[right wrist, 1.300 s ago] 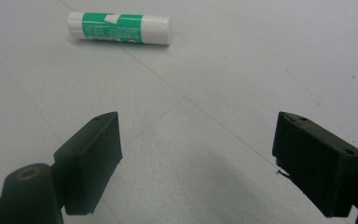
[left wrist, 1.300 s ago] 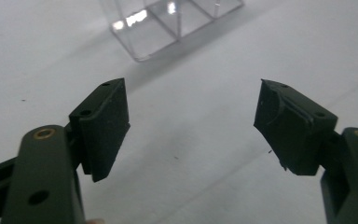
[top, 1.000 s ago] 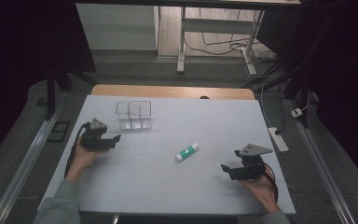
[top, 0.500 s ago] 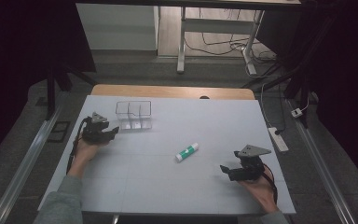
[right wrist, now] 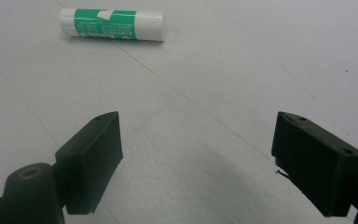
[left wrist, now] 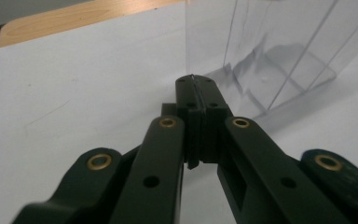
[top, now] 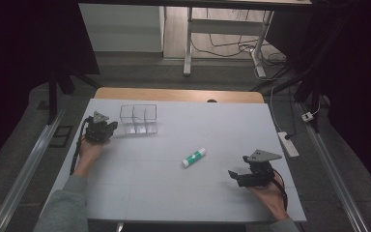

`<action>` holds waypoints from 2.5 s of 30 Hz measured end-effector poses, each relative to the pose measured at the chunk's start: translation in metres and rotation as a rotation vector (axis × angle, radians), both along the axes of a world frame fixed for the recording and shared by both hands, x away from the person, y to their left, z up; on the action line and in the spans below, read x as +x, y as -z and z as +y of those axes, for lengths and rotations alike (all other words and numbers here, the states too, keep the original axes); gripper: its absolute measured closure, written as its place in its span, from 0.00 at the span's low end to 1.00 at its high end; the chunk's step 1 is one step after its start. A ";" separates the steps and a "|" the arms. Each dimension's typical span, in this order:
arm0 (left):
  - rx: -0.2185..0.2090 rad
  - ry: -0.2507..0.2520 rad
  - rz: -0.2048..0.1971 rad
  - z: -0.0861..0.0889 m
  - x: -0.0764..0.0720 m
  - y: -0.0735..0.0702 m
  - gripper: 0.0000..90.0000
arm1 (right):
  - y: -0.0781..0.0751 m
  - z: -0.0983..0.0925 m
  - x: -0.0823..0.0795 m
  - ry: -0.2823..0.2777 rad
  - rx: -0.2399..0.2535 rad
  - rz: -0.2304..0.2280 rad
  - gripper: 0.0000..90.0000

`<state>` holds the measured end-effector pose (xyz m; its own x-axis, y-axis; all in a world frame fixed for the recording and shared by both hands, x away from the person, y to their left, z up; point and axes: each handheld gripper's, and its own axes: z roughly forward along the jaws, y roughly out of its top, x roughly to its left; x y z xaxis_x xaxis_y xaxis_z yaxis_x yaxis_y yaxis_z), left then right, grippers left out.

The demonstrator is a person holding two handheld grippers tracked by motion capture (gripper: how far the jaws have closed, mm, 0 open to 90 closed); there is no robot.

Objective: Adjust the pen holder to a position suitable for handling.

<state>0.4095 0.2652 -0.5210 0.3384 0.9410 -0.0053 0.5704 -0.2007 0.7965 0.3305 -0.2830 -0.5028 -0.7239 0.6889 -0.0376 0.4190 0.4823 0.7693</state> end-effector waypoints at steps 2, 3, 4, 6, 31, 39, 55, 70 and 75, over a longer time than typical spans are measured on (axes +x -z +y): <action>-0.008 -0.003 0.014 0.002 0.010 -0.001 0.99 | 0.000 0.000 0.000 -0.002 -0.004 -0.001 0.17; -0.008 -0.003 0.014 0.002 0.010 -0.001 0.99 | 0.000 0.000 0.001 -0.002 -0.004 -0.002 0.17; -0.021 -0.011 0.017 0.003 0.012 -0.001 0.99 | 0.000 0.000 0.001 -0.002 -0.004 -0.001 0.17; -0.025 -0.023 0.015 0.003 0.017 -0.001 0.99 | 0.000 0.000 0.001 -0.003 -0.004 0.001 0.17; -0.082 0.015 0.060 -0.003 0.034 0.002 0.99 | 0.000 -0.002 0.003 -0.003 0.038 0.019 0.17; -0.080 0.043 0.060 -0.013 0.033 0.000 0.99 | 0.001 0.000 0.002 -0.002 0.038 0.017 0.17; -0.077 0.088 0.066 -0.036 0.038 -0.005 0.99 | 0.002 0.000 0.004 -0.005 0.033 0.025 0.17; -0.091 0.136 0.059 -0.058 0.038 -0.011 0.99 | 0.001 0.000 0.003 -0.006 0.038 0.026 0.18; -0.097 0.152 0.059 -0.067 0.039 -0.011 0.99 | 0.002 0.000 0.004 -0.006 0.035 0.030 0.18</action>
